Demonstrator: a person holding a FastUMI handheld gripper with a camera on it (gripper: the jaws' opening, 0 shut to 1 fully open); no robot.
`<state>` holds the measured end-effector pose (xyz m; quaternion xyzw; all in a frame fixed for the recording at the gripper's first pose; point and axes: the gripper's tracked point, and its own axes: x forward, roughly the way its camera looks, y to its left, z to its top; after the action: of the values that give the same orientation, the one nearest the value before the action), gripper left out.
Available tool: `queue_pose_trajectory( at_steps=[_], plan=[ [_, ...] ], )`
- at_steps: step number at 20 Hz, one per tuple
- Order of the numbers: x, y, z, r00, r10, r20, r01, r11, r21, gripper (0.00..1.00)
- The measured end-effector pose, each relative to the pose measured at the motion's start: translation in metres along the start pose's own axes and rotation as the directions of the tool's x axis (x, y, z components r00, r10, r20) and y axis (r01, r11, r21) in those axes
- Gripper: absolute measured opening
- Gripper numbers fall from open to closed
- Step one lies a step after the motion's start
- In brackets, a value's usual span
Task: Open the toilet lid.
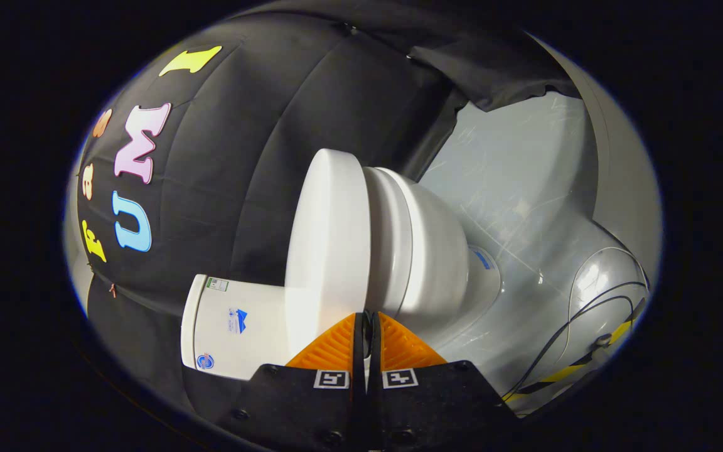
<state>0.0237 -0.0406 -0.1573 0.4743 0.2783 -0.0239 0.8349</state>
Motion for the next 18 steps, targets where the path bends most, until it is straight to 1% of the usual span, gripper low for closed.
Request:
queue_pose_trajectory(
  at_steps=[3,8,10,12,15,18],
  plan=[
    [-0.006,0.013,0.0,1.0,-0.003,0.016,0.003,0.999,-0.032,0.05],
    [-0.018,0.043,0.007,0.999,0.02,0.05,-0.015,0.996,-0.086,0.05],
    [-0.02,0.052,0.005,0.998,0.002,0.056,0.004,0.994,-0.11,0.05],
    [-0.022,0.063,0.003,0.998,-0.003,0.069,0.015,0.986,-0.165,0.05],
    [-0.032,0.093,0.004,0.997,0.013,0.075,0.002,0.981,-0.196,0.05],
    [-0.037,0.117,0.0,0.996,0.004,0.089,0.019,0.966,-0.256,0.05]
  ],
)
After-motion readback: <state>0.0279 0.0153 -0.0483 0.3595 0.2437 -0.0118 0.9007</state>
